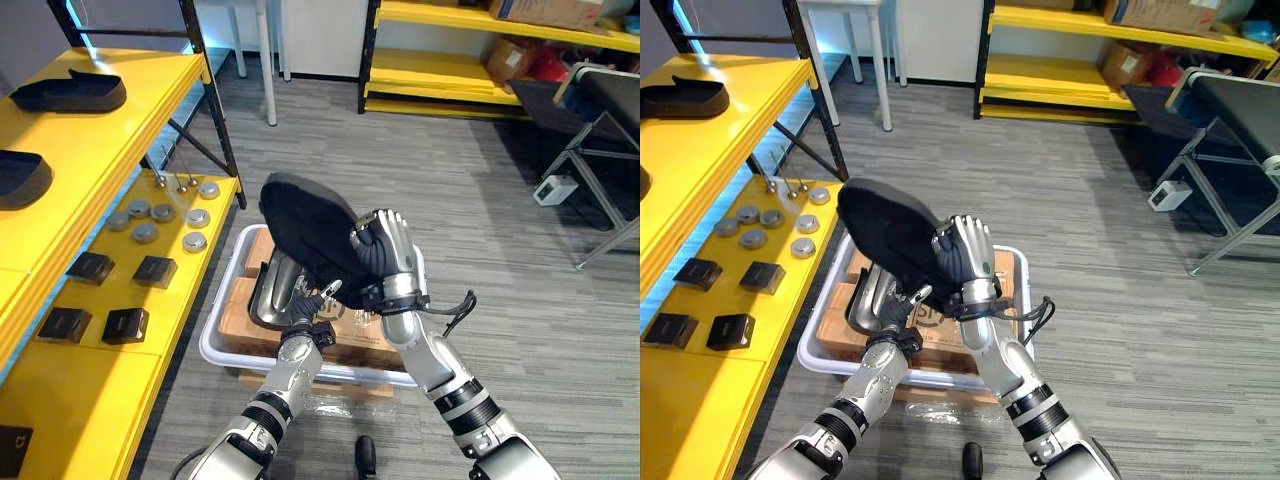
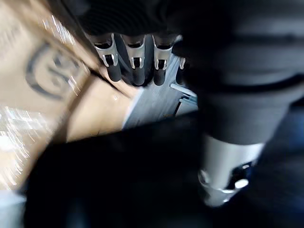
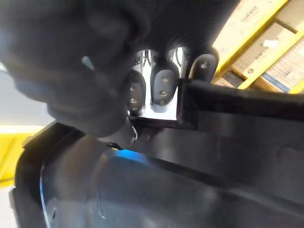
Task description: Walk over and take plastic housings, then place them on the shelf
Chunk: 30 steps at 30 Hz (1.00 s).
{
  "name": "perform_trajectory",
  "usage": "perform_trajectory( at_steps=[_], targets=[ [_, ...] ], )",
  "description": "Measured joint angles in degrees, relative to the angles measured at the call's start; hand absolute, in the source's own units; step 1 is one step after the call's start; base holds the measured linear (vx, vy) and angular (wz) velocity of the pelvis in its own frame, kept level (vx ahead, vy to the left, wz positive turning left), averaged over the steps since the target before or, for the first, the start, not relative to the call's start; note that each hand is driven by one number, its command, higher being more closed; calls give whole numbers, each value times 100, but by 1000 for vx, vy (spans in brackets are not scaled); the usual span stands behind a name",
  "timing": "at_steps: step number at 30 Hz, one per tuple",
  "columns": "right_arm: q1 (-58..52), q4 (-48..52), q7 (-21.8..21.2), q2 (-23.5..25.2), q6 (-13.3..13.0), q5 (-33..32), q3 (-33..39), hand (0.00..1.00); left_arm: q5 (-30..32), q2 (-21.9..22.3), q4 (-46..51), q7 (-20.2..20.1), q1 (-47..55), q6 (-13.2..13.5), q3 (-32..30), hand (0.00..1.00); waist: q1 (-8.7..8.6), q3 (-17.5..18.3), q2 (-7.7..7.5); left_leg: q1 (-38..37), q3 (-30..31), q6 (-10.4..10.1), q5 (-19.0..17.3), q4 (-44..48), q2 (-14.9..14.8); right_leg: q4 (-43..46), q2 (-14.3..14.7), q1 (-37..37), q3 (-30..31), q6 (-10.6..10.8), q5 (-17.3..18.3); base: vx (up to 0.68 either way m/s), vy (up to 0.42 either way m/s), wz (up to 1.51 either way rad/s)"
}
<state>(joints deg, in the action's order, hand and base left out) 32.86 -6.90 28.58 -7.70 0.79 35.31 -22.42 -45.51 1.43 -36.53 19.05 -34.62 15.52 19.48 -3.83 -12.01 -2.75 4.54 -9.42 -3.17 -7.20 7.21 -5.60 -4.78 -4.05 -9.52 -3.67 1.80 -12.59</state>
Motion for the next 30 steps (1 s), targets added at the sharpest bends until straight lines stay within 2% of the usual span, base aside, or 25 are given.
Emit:
perform_trajectory(
  at_steps=[1,2,5,9,14,19,20,22,26,27,28,30],
  targets=[
    [-6,0,20,36,-10,-49,-13,100,-221,28,72,-90,3,45,-11,0,2,2,0,-5,1,0,0,0,0,0,-1,6,0,1,-1,0,0,0],
    [-10,1,76,81,-74,-100,37,100,-560,30,137,-277,26,144,-25,100,2,32,-1,-4,6,0,0,-2,0,-1,-1,8,0,1,-1,0,0,0],
    [-146,129,77,62,-195,-102,93,100,-1273,26,285,-608,162,230,-36,100,5,132,-5,-31,25,-4,2,-9,-14,-3,5,43,-9,2,-1,-8,2,1],
    [-459,348,94,67,-331,-119,167,100,-1716,29,662,-944,508,315,-55,100,5,204,-18,-86,59,-11,5,-118,-16,-5,7,90,-25,13,9,-49,7,3],
    [-714,479,96,85,-478,-132,207,100,-1840,41,876,-1039,725,323,-15,100,1,257,-32,-93,144,-46,59,-186,-20,-4,12,105,-95,20,17,-21,0,8],
    [-1020,639,95,143,-583,-133,234,100,-1619,42,1085,-1038,999,324,-6,100,58,312,-89,-188,185,-57,154,-342,-23,-4,17,164,-159,21,19,1,0,5],
    [-1061,644,95,166,-596,-135,247,0,-1582,41,1097,-1035,1028,324,-22,100,68,321,-102,-187,188,-56,154,-342,-23,-4,16,164,-161,21,19,0,0,0],
    [-1191,644,76,245,-626,-180,268,0,-1319,41,1175,-1004,1147,318,-128,100,88,352,-147,-188,195,-54,157,-342,-24,-4,17,168,-167,21,20,0,0,0],
    [-1720,744,-176,371,-726,-431,333,0,-314,40,1640,-886,1618,257,-756,100,121,389,-175,-276,359,-58,167,-351,-24,-5,6,349,-364,23,73,-4,8,20],
    [-1941,798,-390,413,-792,-703,327,0,233,35,1893,-770,1838,220,-1033,100,121,451,-166,-280,484,-58,174,-362,-23,-5,-1,412,-493,32,122,-3,-7,48],
    [-2033,819,-467,431,-811,-825,326,0,439,22,2038,-729,1927,205,-1169,100,127,480,-168,-280,552,-67,195,-382,-22,-5,-6,440,-530,28,142,-8,-10,55],
    [-2288,841,-706,522,-892,-1213,397,0,1573,-25,2489,-324,2149,183,-1713,100,191,565,-159,-276,743,-83,272,-483,-15,-5,-23,510,-767,13,199,-7,-11,53]
  ],
)
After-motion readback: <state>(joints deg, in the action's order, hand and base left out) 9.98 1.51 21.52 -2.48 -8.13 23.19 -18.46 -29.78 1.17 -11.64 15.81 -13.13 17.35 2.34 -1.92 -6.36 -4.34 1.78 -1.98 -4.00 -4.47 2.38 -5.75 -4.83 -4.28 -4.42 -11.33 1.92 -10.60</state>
